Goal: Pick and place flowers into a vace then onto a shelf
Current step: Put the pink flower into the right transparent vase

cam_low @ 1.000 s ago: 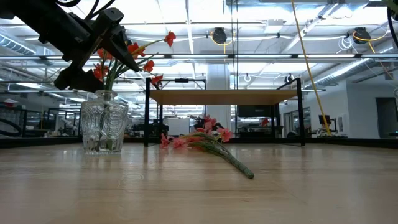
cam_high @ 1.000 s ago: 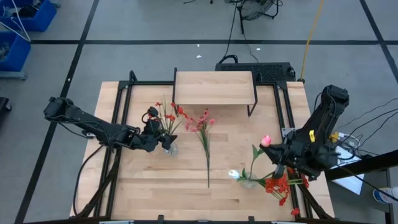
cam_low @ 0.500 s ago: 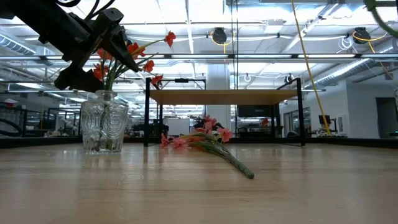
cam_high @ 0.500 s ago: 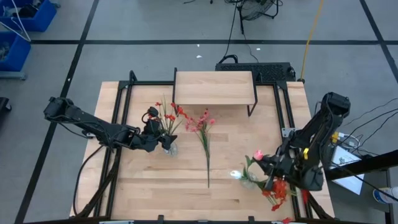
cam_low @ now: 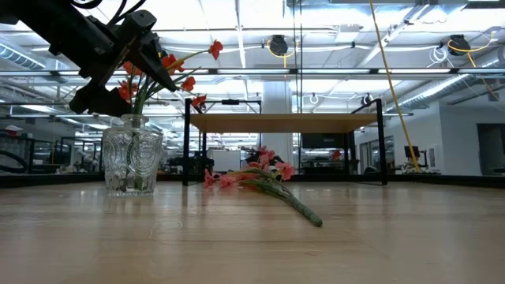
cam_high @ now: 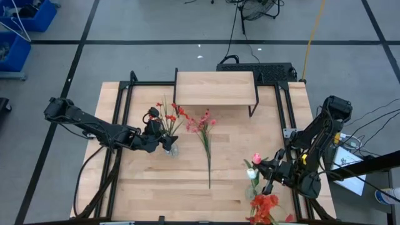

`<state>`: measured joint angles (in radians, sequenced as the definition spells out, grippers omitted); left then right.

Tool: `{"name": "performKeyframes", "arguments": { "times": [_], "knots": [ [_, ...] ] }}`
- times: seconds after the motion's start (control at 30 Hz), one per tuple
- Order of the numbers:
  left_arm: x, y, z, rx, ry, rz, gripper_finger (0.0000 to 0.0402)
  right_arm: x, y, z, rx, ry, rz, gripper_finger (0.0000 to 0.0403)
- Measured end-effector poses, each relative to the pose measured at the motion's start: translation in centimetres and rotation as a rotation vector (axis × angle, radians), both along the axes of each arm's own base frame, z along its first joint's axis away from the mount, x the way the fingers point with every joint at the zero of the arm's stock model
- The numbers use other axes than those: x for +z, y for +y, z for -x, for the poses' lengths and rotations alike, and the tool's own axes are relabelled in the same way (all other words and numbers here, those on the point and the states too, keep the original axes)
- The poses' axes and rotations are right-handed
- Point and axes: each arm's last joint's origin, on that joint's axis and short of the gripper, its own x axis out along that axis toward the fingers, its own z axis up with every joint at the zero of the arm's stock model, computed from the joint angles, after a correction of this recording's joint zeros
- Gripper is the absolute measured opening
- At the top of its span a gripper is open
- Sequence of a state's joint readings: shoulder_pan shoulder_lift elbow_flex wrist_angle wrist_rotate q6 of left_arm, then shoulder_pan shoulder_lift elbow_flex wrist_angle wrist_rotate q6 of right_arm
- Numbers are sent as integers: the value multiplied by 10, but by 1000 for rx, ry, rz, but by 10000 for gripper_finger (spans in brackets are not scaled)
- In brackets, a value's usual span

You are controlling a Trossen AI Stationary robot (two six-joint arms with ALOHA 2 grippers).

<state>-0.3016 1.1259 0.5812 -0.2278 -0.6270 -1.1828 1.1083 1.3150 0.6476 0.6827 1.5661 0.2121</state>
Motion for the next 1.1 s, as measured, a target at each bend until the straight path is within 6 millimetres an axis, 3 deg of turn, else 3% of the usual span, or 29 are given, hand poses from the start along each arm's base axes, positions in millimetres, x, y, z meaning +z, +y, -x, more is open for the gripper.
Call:
{"name": "performKeyframes", "arguments": {
  "times": [0.6,1.1],
  "knots": [
    [0,0,0,-1,0,1,399,18,-7,3,-1,-68,-136,21],
    [0,0,0,-1,0,1,399,20,-7,3,-4,-103,-208,226]
  ]
}}
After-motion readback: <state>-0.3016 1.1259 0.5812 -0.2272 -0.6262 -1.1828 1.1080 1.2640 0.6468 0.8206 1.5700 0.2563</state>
